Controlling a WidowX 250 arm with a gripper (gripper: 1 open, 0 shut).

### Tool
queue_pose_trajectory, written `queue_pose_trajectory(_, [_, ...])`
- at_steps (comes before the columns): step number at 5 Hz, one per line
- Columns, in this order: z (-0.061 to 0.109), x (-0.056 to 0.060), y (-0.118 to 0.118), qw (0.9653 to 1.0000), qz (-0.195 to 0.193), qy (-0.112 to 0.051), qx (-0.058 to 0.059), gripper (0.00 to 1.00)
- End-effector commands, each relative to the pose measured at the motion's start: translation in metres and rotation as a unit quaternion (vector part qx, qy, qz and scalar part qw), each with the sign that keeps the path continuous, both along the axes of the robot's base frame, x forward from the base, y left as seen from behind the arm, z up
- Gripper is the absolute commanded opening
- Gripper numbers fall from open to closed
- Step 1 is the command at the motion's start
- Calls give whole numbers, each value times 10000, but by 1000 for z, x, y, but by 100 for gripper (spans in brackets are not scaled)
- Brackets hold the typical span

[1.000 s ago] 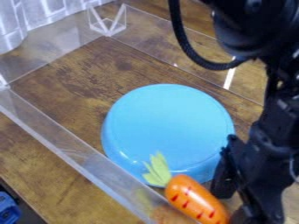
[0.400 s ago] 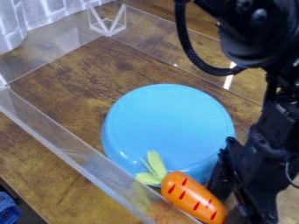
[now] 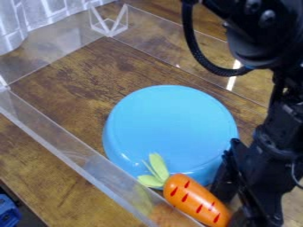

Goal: Move the carrot to the right side

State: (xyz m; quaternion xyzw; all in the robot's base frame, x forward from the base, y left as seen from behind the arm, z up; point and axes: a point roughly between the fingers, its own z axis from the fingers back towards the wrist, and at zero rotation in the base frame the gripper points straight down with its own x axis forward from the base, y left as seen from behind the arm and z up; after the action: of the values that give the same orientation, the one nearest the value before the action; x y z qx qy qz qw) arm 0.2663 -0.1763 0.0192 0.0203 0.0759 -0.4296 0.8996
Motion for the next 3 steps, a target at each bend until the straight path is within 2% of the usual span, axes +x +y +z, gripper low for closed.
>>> queue_pose_trajectory(1, [3,7,8,10000,1,-40,-12,0])
queue_pose_trajectory(3, [3,11,8,10000,-36,17,40,0])
